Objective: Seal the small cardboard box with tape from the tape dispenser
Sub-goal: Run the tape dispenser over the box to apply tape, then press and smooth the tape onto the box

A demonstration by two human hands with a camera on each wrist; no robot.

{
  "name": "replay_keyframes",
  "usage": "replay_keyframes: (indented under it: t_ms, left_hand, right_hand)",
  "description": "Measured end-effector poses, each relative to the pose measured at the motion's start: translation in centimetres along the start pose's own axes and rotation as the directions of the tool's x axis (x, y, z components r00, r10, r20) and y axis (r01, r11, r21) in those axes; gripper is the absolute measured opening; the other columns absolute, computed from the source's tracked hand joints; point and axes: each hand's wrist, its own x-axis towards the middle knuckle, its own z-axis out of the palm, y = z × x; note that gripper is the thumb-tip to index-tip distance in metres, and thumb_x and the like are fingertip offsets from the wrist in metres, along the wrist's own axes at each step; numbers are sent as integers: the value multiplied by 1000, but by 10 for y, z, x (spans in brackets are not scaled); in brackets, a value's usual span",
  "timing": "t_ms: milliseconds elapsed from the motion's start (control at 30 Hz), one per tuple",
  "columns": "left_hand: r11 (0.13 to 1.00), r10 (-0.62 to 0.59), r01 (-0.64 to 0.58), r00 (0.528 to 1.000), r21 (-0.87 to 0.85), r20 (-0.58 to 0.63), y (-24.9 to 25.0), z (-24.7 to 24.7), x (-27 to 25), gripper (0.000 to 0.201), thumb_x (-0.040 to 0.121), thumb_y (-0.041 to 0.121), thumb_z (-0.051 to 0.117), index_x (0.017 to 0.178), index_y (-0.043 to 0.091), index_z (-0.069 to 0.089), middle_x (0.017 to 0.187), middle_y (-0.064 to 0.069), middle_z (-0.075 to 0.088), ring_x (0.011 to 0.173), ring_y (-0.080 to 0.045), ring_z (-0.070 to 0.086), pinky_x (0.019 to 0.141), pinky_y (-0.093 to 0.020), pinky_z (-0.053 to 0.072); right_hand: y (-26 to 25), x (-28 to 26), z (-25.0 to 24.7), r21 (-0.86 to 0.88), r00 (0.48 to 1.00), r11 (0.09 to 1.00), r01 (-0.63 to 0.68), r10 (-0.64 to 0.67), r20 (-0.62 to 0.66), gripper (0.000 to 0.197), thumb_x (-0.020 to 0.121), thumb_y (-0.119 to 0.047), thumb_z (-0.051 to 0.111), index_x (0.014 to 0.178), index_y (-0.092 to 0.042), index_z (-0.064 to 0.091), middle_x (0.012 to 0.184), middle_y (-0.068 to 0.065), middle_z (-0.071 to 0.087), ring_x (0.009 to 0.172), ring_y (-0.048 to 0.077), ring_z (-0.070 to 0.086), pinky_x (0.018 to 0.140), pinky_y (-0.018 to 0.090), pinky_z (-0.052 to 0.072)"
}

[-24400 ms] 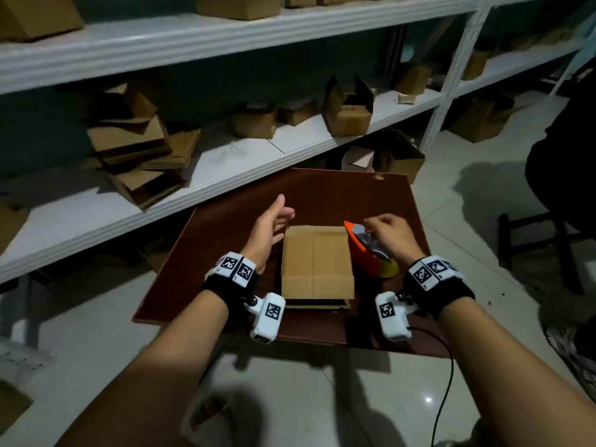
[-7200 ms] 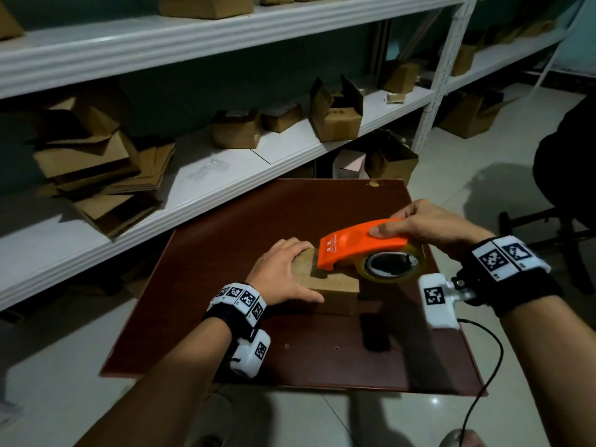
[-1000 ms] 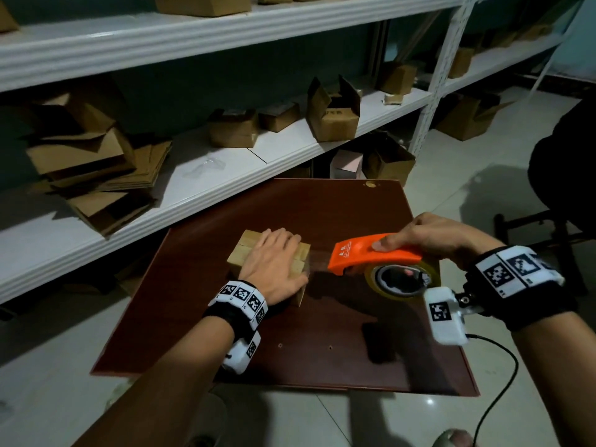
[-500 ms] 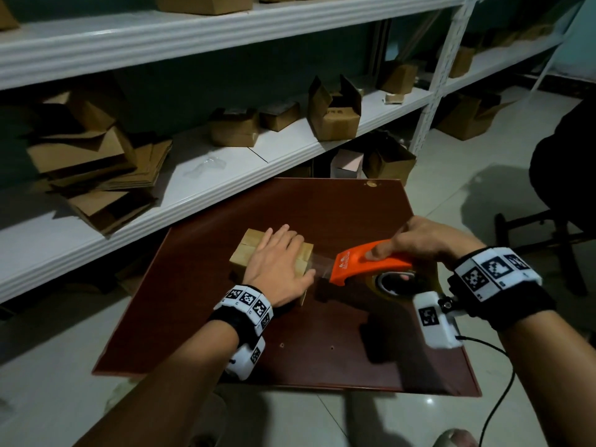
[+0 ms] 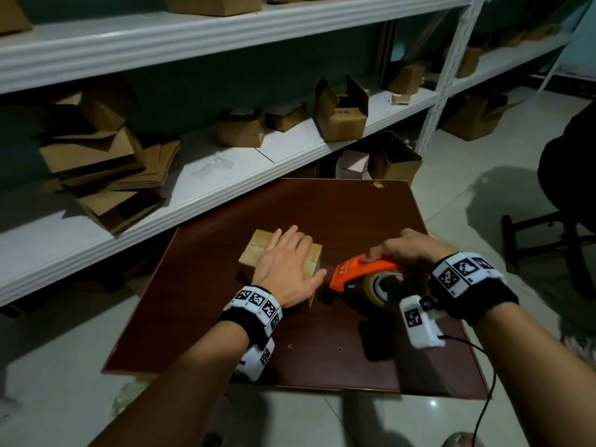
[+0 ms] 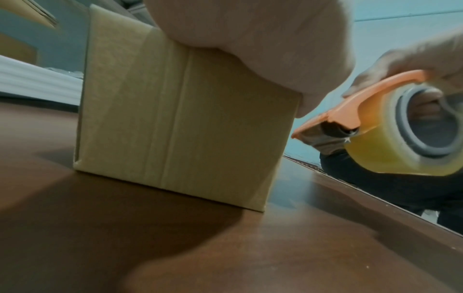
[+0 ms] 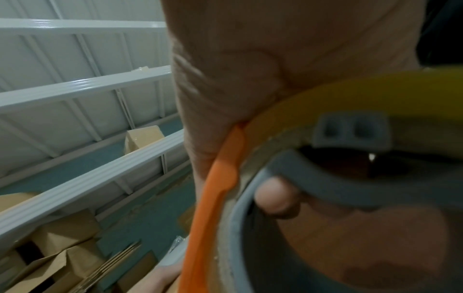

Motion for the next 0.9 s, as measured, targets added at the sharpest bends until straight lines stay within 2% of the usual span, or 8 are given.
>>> replay_keyframes:
  t_ms: [133, 233, 300, 467, 533, 633, 733, 900]
  left_hand:
    - [1000, 4, -4, 1000, -3, 5, 0, 1, 0, 89, 93, 74, 30, 160, 16, 38, 167, -1, 40, 164, -18, 16, 134, -44, 6]
    - [1000, 2, -2, 1000, -17, 3, -1, 0, -1, 88, 95, 75, 25, 160, 16, 39, 167, -1, 40, 164, -18, 16, 134, -45, 7]
    - [1000, 6, -6, 1000, -22, 8, -2, -1, -2, 88, 96, 75, 24, 160, 16, 39, 167, -1, 40, 164, -18, 16, 134, -45, 7]
    - [1000, 1, -1, 1000, -19, 16, -3, 1, 3, 89, 96, 76, 22, 160, 16, 39, 167, -1, 41, 164, -18, 16, 134, -46, 6]
    - [1000, 3, -2, 1000, -15, 19, -2, 2, 4, 90, 96, 76, 21, 160, 16, 39, 166, 0, 42, 163, -18, 17, 134, -45, 7]
    - [1000, 0, 0, 1000, -6, 18, -2, 1, 3, 90, 96, 76, 20, 160, 16, 40, 166, 0, 42, 163, -18, 17, 134, -45, 7]
    - [1000, -4, 4, 1000, -4, 21, -2, 2, 2, 92, 95, 77, 18, 160, 17, 39, 166, -1, 42, 163, -17, 17, 134, -45, 7]
    - [1000, 1, -1, 1000, -3, 27, -1, -1, 3, 93, 94, 77, 16, 161, 16, 39, 167, -1, 41, 163, -17, 17, 134, -45, 7]
  right_hand:
    - [-3, 9, 7, -4, 1000, 1000, 13, -13, -22, 68, 73, -45, 86, 114, -12, 43, 95, 12, 61, 86, 30, 64, 83, 40, 54]
    - [5, 16, 9, -216, 987, 976, -8, -27, -159, 41, 87, -40, 72, 106, -8, 55, 113, 14, 65, 97, 33, 63, 86, 38, 51]
    - [14, 20, 4, -261, 975, 965, -27, -32, -219, 37, 90, -38, 66, 104, -5, 61, 117, 18, 66, 99, 34, 63, 84, 36, 50]
    - [22, 21, -15, -111, 941, 993, 40, -75, -331, 53, 85, -55, 75, 92, -4, 63, 92, 15, 66, 86, 33, 63, 74, 36, 48]
    - [22, 22, -9, -149, 943, 987, 56, -102, -317, 54, 86, -51, 76, 98, 0, 64, 91, 14, 63, 85, 32, 61, 71, 35, 45]
    - [24, 27, 10, -259, 960, 964, 65, -131, -246, 52, 89, -40, 74, 117, 2, 63, 105, 17, 62, 94, 32, 61, 75, 34, 45]
    - [23, 27, 29, -332, 961, 938, 99, -176, -213, 52, 87, -46, 70, 117, -4, 63, 113, 17, 64, 105, 35, 66, 79, 35, 50]
    - [16, 24, 42, -430, 964, 894, 125, -213, -163, 46, 92, -42, 68, 119, -5, 63, 108, 13, 63, 95, 30, 64, 78, 36, 51]
